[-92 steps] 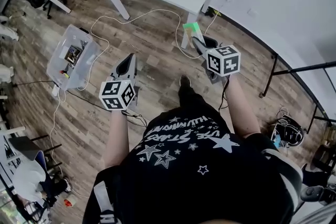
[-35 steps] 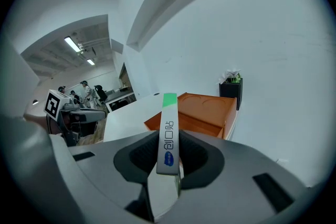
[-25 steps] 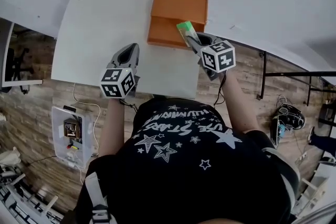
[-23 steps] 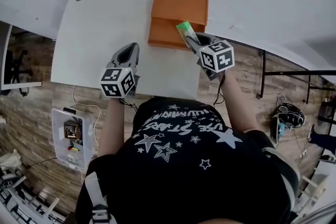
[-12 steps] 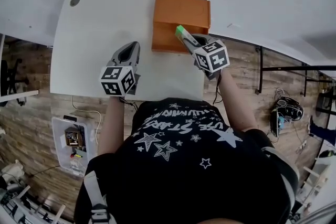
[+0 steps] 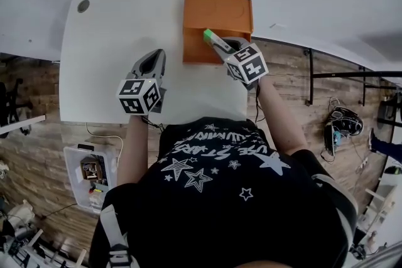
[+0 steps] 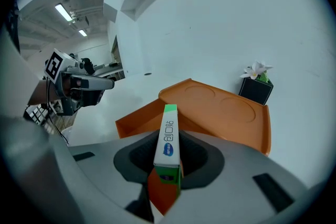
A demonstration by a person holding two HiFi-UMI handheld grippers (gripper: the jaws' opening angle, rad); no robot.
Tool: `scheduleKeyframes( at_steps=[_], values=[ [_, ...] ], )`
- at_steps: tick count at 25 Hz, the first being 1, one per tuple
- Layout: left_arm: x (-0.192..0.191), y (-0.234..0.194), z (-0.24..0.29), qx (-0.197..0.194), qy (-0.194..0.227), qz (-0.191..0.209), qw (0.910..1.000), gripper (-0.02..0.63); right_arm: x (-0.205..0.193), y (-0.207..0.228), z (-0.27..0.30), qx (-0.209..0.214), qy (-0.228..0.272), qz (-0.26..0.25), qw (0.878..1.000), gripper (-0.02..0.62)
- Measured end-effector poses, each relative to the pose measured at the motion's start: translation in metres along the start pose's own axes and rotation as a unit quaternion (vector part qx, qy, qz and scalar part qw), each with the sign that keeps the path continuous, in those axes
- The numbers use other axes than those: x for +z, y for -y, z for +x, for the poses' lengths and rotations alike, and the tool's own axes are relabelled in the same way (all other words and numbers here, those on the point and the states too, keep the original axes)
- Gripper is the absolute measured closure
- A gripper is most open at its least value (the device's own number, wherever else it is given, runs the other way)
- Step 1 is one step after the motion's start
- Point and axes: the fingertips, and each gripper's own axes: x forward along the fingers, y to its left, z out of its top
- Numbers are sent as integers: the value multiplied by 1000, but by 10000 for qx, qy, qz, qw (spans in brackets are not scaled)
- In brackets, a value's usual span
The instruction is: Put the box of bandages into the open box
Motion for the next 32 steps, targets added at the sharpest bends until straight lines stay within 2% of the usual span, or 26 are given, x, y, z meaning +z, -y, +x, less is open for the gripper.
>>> scheduleKeyframes(
  at_steps=[18, 25, 32],
  values=[
    [-6, 0, 13, -235, -143, -64, 9996, 586, -14, 8, 11, -285, -303, -301, 9987, 485],
    [-6, 6, 9, -171, -129, -17, 9998, 586, -17, 6, 4, -197, -182, -253, 9993, 485],
    [-7, 26, -1, -31, -65, 49, 10000, 586, -16, 6, -20, -149, 164, -205, 9995, 483]
  ],
)
